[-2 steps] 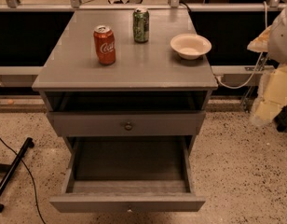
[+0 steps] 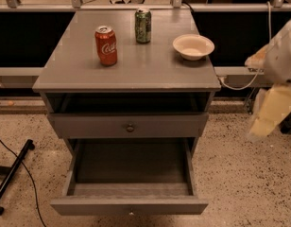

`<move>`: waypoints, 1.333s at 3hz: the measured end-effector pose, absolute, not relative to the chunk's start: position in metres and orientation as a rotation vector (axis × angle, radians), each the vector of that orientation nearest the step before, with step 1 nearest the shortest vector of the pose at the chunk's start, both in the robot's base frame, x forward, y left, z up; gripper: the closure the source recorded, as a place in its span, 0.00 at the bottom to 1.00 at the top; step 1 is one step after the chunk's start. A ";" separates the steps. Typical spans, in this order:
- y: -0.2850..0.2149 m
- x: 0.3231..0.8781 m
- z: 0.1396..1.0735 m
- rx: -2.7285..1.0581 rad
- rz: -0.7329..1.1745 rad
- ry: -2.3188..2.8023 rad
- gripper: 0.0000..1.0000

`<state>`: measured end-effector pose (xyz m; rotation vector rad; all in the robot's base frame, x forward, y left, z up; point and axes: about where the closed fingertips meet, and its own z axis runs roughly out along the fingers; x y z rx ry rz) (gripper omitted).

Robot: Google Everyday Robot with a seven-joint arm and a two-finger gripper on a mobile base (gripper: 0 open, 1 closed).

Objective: Close middle drawer

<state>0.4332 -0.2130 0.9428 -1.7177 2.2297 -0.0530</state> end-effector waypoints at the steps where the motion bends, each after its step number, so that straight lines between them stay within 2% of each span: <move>1: -0.200 0.417 0.882 -1.661 0.026 2.231 0.00; 3: -0.173 0.407 0.657 -1.666 0.301 2.332 0.00; 4: -0.173 0.406 0.659 -1.668 0.298 2.331 0.00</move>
Offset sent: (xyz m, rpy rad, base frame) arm -0.0478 0.0401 -0.3897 0.1716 0.2630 -0.0371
